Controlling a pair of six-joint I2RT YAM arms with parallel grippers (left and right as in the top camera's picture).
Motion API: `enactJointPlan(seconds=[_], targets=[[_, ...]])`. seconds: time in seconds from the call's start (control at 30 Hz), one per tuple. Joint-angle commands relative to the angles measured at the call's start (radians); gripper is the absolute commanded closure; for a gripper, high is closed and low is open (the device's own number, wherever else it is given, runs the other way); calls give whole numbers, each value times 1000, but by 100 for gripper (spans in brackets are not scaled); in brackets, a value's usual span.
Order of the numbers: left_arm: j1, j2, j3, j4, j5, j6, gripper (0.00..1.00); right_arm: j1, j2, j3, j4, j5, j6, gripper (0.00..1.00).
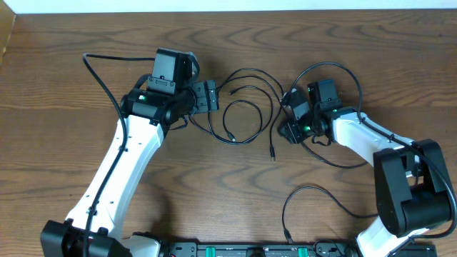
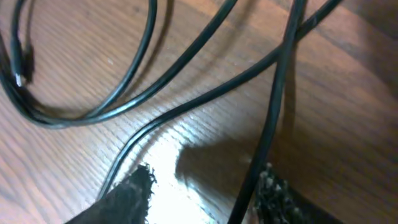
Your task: Untangle cables
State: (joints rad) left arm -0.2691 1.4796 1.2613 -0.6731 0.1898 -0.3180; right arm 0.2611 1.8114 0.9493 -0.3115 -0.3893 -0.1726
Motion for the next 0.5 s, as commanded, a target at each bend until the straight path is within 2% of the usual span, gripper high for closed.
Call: enactJointPlan(seconds=[0.0, 0.03, 0.07, 0.27, 0.47], targets=[[2, 3, 19, 0, 8, -2, 13, 2, 8, 11, -5, 51, -8, 82], [2, 3, 19, 0, 8, -2, 13, 1, 8, 11, -3, 51, -8, 95], [2, 3, 19, 0, 8, -2, 13, 1, 8, 11, -2, 51, -8, 99], [2, 3, 19, 0, 8, -2, 13, 0, -23, 49, 0, 50, 39, 99], [2, 3, 19, 0, 8, -2, 13, 0, -146, 243, -8, 51, 57, 99]])
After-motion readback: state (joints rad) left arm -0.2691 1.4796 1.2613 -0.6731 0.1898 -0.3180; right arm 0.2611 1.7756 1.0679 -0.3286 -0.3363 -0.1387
